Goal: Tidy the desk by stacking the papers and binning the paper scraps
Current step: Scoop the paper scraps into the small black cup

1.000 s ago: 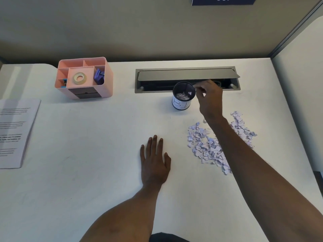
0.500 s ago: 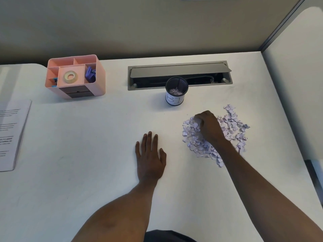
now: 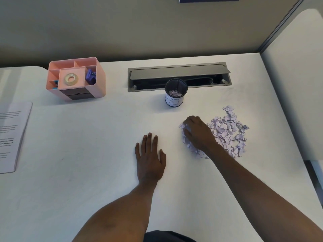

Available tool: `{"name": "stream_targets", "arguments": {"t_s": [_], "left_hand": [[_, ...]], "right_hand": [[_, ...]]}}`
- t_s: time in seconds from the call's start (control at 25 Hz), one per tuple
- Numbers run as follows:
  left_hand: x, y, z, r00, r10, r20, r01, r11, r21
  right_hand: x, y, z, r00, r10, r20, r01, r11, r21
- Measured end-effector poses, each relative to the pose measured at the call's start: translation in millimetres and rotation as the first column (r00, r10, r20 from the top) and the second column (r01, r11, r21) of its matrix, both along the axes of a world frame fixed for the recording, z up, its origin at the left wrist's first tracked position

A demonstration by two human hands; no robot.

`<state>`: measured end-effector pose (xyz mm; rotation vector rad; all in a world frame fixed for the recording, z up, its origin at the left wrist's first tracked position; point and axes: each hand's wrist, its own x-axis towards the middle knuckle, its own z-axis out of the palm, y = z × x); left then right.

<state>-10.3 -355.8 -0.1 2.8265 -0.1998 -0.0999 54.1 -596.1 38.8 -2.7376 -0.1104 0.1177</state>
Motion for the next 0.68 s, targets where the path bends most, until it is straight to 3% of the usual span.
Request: {"name": "stream_targets", "arguments": {"t_s": [0.32,0.68], "left_hand": [[0,0,-1,1.000,-0.004,0.011,0.004,1.000,0.003],[-1,0,-1,1.000,-0.003,0.016,0.003,1.000,-0.002]], "right_hand": [[-10,7,-1,0.977,0.212,0.002,-0.205,0.949,-0.240],[-20,-13,17,0.988,0.077,-0.131,-0.112,0.950,-0.291]]}}
